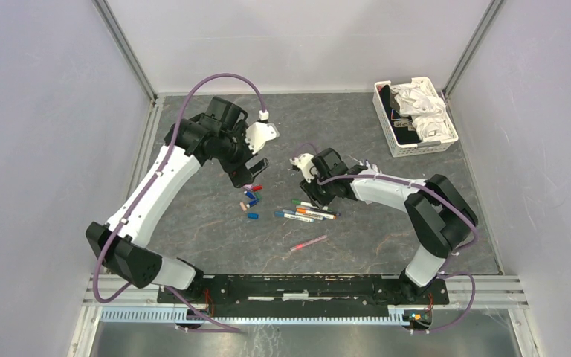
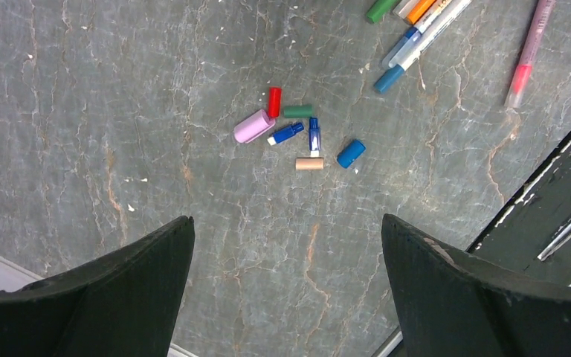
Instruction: Open the pen caps
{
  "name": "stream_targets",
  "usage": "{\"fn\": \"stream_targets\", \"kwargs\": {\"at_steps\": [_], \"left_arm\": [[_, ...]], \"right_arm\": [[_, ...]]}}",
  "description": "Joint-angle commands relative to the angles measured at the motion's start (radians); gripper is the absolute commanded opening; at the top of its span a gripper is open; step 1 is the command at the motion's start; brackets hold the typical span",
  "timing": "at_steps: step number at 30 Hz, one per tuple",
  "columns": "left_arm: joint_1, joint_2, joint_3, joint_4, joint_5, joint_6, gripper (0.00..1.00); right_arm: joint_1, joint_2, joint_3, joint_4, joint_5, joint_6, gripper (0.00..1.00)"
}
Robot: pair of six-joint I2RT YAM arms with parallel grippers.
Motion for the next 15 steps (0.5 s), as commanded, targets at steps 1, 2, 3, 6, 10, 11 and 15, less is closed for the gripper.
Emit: {"fn": "stream_targets", "kwargs": {"at_steps": [1,2,3,6,10,11,15], "left_arm": [[-0.004,0.008,0.013,-0.016,-0.010,0.035,1.00],[-0.005,0.014,0.017,-0.017,-0.023,0.035,1.00],[-0.004,0.018,0.022,-0.017,-0.030,0.036,1.00],[-0.005,0.037,0.024,-0.018,-0.036,0.057,1.00],[-0.005,0.084,0.014,-0.018,-0.072,0.060,1.00],[-0.005,0.090,0.006,-0.019,-0.067,0.064,1.00],[-0.005,0.064,-0.037,0.009,-0.022,0.097,1.00]], "right_arm": [[0.005,0.034,-0.010,0.043,0.010,-0.001,0.41],[0.005,0.037,-0.013,0.045,0.016,0.000,0.41],[0.005,0.040,-0.017,0.046,0.018,0.000,0.41],[0.007,0.047,-0.028,0.061,0.022,0.000,0.41],[0.005,0.069,-0.026,0.070,0.017,0.003,0.40],[0.005,0.073,-0.023,0.071,0.011,0.003,0.39],[-0.001,0.074,-0.015,0.083,-0.028,0.005,0.33]]}}
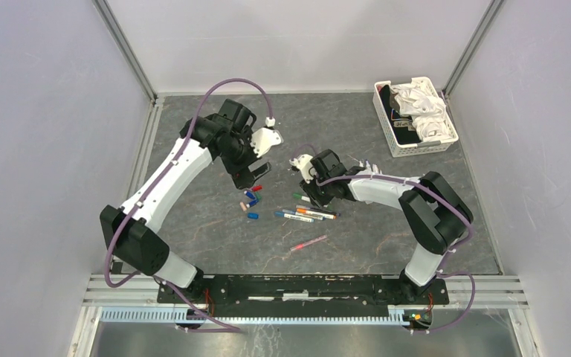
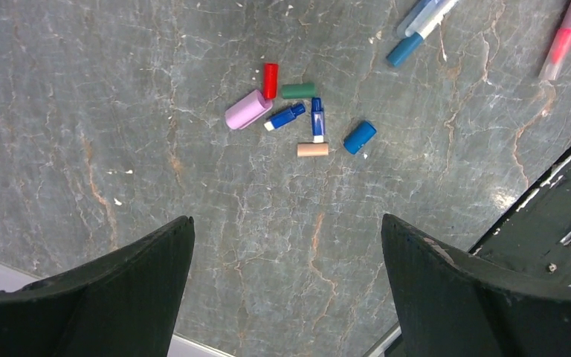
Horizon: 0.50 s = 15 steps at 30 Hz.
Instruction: Open the pen caps
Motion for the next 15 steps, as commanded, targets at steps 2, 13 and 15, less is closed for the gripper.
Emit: {"fn": "stream_targets", "kwargs": {"at_steps": [2,13,15], "left_arm": [[-0.004,-0.054,-0.056,0.057,0.057,0.079,1.00],[0.000,-0.144,-0.306,0.325,0.278,0.211,1.00],[-0.001,-0.180,-0.355,0.352,0.347,0.284,1.00]], "right_arm": [[-0.015,0.036,0.005,0.031,-0.061,0.007,0.24],[-0.035,-0.090,0.093,-0.018,-0.219,0.056,0.00],[-0.047,-0.107,0.099,-0.013,-0.352,0.087,0.00]]}}
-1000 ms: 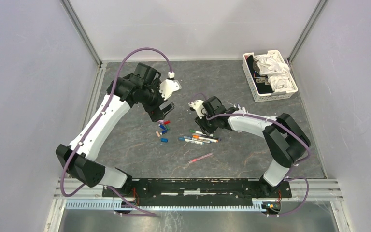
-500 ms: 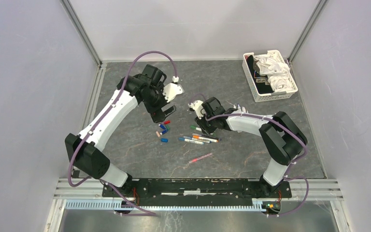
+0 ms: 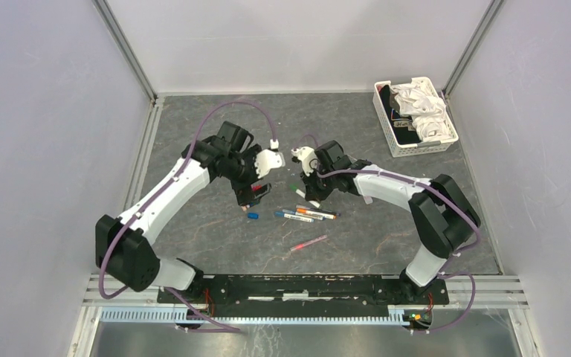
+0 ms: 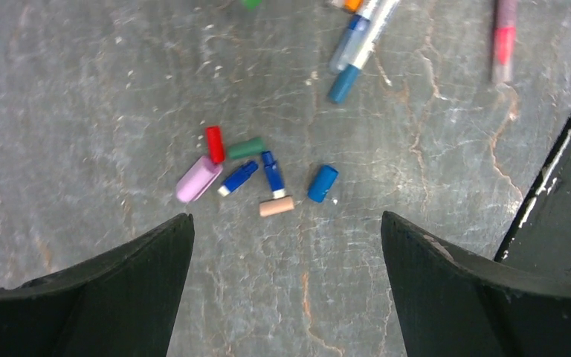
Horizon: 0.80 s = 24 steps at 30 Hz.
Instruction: Open the pen caps
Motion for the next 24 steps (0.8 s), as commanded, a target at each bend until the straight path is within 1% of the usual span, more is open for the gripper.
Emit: {"fn": "stream_targets", "kwargs": {"at_steps": [1,4,7,10,14,17,21,23,24], "left_arm": [[-0.002,-0.092,-0.085,0.132,0.189,0.181,1.00],[-0.004,-0.082,-0.062,0.102,0.236,0.246,1.00],[-0.004,-0.057,-0.024,0.038,0.287,0.313,1.00],[-0.006,-0.048,-0.018,0.023,0.323,0.333,0.99],[-0.012,-0.018,-0.010,-0.044,0.345,0.387,0.90],[-0.015,-0.002,-0.013,-0.081,0.340,0.434,0.85],[-0.023,0.007,-0.031,-0.091,0.311,0.470,0.79],[-0.027,0.016,-0.030,-0.091,0.299,0.478,0.74],[-0.030,0.020,-0.030,-0.092,0.291,0.487,0.70]], "right_arm": [[-0.019,-0.081,0.058,0.019,-0.272,0.065,0.00],[-0.024,-0.087,0.065,0.020,-0.439,0.118,0.00],[-0.022,-0.085,0.046,0.073,-0.581,0.181,0.00],[-0.022,-0.068,0.057,0.087,-0.641,0.204,0.00],[-0.021,-0.047,0.079,0.110,-0.722,0.228,0.00],[-0.021,-0.014,0.125,0.069,-0.768,0.209,0.00],[-0.021,0.048,0.189,0.012,-0.820,0.190,0.00],[-0.022,0.079,0.227,-0.027,-0.827,0.174,0.00],[-0.022,0.092,0.245,-0.038,-0.832,0.170,0.00]]}}
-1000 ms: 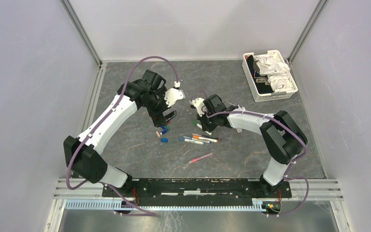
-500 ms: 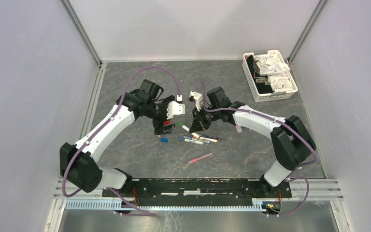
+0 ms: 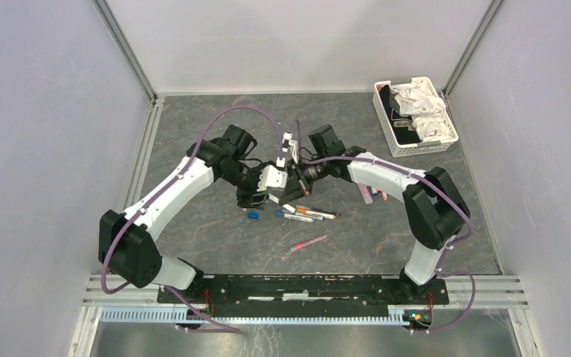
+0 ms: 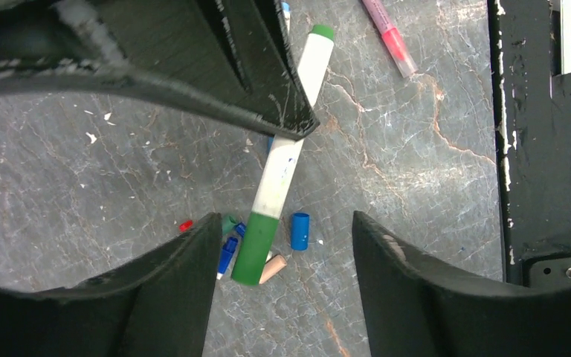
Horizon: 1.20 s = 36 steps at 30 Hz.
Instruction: Open the pen caps
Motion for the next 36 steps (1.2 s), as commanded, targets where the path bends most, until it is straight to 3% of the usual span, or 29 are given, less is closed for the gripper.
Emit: {"fn": "stream_targets", "kwargs": {"at_steps": [1,6,12,16,21,26,30,36], "left_arm": [[-0.015,0.017,0.011,-0.025,-0.013,0.090,0.65],[-0.031,0.021,0.002,-0.026,-0.084,0.121,0.40],[-0.041,0.017,-0.018,-0.023,-0.165,0.147,0.29],[-0.054,0.005,-0.023,-0.003,-0.157,0.137,0.04],[-0.069,-0.001,-0.018,0.002,-0.123,0.105,0.02],[-0.069,-0.006,-0.005,0.002,-0.120,0.090,0.02],[-0.069,-0.017,0.000,0.005,-0.128,0.088,0.02],[-0.060,-0.026,-0.004,0.020,-0.208,0.105,0.02]], "right_arm": [[-0.002,0.053,0.093,-0.055,-0.088,-0.027,0.00],[-0.003,0.071,0.114,-0.069,-0.106,-0.034,0.00],[-0.003,0.087,0.115,-0.090,-0.099,-0.046,0.00],[0.002,0.093,0.114,-0.062,-0.107,-0.022,0.00],[0.020,0.097,0.083,0.047,-0.106,0.071,0.31],[0.038,0.128,0.066,0.128,-0.107,0.142,0.38],[0.042,0.136,0.057,0.150,-0.109,0.154,0.30],[0.028,0.104,0.021,0.067,-0.117,0.067,0.00]]}}
